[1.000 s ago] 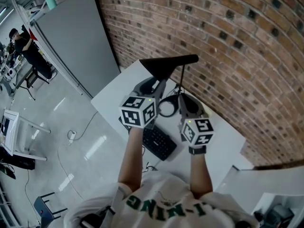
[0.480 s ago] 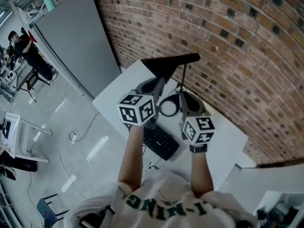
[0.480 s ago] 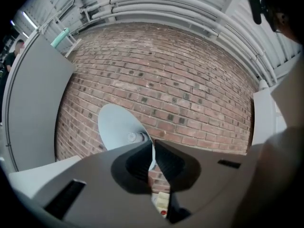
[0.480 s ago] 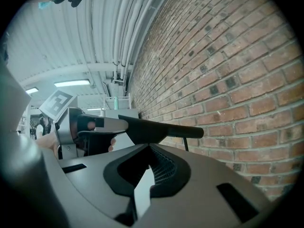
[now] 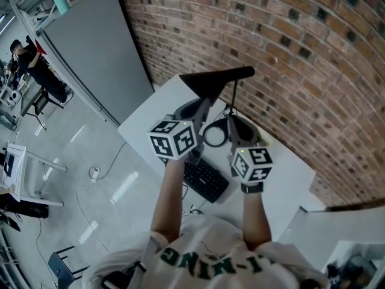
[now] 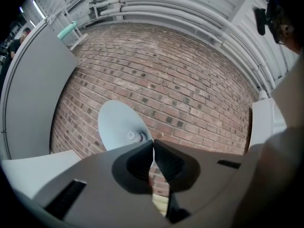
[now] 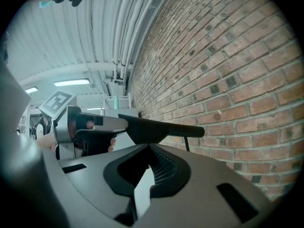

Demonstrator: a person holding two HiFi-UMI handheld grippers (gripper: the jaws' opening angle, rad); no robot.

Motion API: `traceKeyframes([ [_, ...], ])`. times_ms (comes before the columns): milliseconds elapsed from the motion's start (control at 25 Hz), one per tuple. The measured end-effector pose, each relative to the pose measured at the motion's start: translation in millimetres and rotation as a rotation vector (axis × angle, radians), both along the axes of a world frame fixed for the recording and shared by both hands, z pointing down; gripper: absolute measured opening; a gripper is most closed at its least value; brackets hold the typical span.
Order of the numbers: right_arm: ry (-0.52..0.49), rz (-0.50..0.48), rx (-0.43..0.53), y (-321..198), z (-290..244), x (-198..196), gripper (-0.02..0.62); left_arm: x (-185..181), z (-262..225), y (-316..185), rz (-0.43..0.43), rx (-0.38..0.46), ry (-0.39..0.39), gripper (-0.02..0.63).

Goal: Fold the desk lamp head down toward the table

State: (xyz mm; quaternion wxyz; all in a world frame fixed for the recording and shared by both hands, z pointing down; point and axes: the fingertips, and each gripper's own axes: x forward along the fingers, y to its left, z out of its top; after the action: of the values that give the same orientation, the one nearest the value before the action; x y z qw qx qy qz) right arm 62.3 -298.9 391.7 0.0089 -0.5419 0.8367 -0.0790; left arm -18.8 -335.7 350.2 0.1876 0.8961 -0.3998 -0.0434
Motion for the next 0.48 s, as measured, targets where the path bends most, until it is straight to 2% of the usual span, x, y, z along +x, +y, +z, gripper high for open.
traceKeyframes([
  [240, 0.003, 0.003, -0.007, 1, 3, 1, -0.002, -2, 3, 2, -0.02, 0.013, -0.023, 0.009],
  [480, 0.007, -0.001, -0.021, 3, 8, 3, -0.002, -3, 11, 3, -0.029, -0.007, 0.007, 0.009],
])
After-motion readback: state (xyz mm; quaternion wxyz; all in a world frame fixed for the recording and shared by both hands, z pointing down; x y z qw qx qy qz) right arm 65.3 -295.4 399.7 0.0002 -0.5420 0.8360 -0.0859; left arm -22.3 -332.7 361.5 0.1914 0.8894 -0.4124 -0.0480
